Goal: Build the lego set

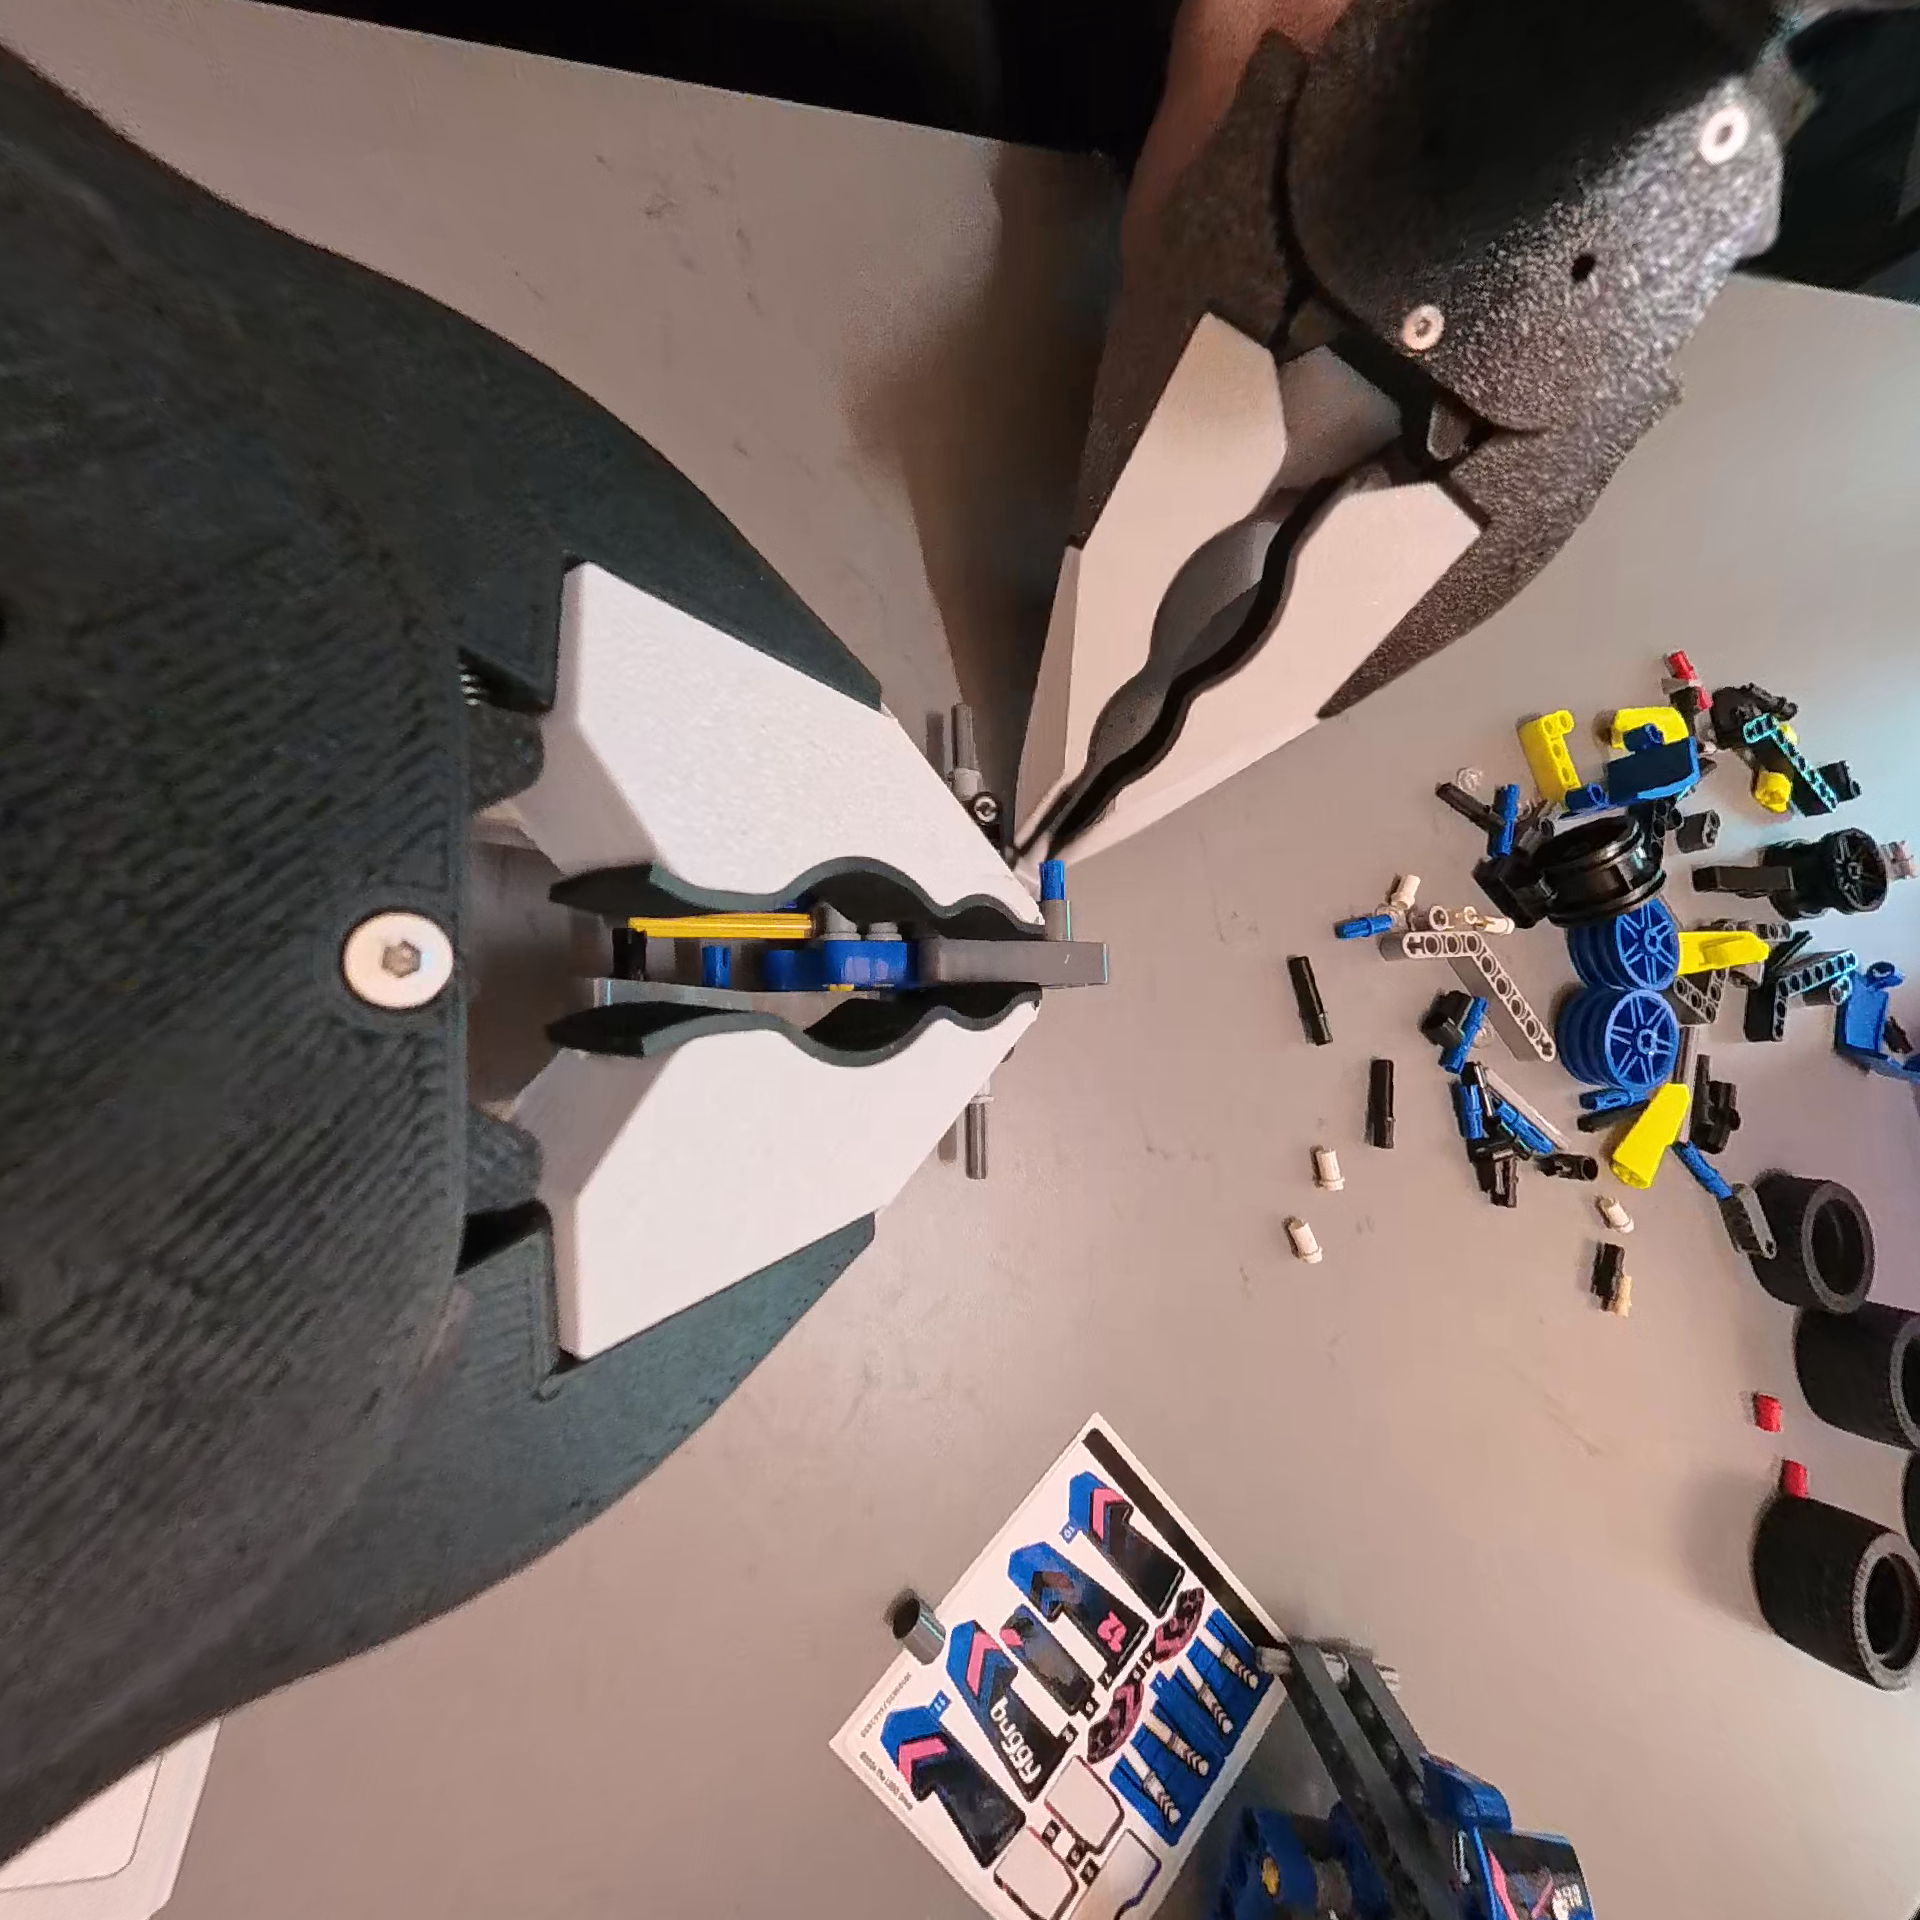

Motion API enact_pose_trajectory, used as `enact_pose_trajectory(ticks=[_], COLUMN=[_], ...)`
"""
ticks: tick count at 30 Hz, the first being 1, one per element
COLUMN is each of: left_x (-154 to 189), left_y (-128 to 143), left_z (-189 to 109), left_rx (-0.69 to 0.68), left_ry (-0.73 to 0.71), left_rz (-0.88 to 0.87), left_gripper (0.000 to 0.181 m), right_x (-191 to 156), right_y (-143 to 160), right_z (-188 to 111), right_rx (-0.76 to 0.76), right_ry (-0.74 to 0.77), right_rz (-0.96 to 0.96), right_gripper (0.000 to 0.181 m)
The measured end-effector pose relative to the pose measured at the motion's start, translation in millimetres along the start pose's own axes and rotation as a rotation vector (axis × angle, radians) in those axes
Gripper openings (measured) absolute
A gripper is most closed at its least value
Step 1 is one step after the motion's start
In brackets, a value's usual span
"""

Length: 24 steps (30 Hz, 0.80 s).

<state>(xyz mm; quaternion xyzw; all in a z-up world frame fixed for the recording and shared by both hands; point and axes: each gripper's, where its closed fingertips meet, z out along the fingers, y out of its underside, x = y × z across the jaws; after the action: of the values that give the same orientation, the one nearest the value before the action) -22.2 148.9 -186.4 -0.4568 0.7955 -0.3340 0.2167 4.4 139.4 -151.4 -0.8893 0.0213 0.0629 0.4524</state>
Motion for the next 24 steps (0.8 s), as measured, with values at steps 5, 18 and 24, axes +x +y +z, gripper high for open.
enact_pose_trajectory(ticks=[5,18,24], left_x=[1,2,-4], left_y=[0,-7,-24], left_z=[0,7,-1], left_rx=[-0.013,0.009,0.125], left_ry=[0.05,0.013,-0.028], left_rz=[0.015,0.044,-0.041], left_gripper=[0.003,0.005,0.004], right_x=[0,0,3], right_y=[1,2,2], right_z=[-2,-4,-5], right_rx=[0.005,0.018,0.024], right_ry=[-0.011,-0.021,0.008], right_rz=[0.007,-0.002,0.023], right_gripper=[0.006,0.006,0.006])
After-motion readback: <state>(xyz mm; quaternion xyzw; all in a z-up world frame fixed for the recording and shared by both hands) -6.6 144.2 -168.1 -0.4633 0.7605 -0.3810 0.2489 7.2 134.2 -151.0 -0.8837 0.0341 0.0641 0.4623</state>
